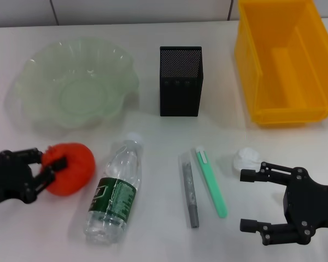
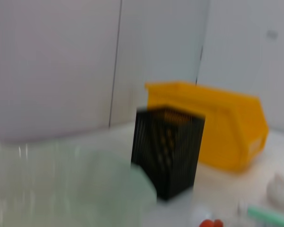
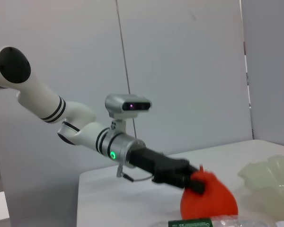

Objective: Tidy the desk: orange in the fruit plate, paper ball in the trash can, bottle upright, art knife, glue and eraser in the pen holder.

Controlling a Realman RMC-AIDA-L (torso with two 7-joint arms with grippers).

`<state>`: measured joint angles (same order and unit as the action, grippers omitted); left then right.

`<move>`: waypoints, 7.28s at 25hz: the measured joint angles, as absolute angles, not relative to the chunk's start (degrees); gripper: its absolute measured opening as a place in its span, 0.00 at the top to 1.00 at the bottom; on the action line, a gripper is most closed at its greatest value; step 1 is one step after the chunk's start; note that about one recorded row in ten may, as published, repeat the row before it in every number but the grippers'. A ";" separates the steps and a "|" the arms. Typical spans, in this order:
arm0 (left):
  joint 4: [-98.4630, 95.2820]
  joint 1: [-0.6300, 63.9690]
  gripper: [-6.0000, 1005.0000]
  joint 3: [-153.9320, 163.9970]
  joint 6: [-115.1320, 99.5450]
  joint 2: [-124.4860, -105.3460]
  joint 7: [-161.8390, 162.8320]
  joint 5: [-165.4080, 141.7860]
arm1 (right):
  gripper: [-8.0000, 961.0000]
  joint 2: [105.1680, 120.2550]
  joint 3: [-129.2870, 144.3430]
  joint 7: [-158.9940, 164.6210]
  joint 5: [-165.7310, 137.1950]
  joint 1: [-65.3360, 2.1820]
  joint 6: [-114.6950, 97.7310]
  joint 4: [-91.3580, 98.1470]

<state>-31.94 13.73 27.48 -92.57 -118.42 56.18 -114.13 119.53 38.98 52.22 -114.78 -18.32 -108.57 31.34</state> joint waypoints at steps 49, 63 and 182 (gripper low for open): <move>-29.71 17.21 0.17 37.47 -89.17 -118.51 54.28 -100.75 | 0.12 119.36 76.08 141.48 -147.25 -35.29 -102.57 85.64; -29.71 17.18 0.17 37.55 -87.87 -118.47 54.50 -100.97 | 0.13 119.62 89.43 144.89 -149.08 -41.97 -87.91 65.81; -87.72 4.57 0.53 85.70 -67.85 -118.57 116.25 -115.63 | 0.12 119.36 58.98 61.14 -100.30 -6.68 -96.49 50.46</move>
<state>-87.72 4.57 85.70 -67.85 -118.57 116.25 -115.63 119.36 58.98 61.14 -100.30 -6.68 -96.49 50.46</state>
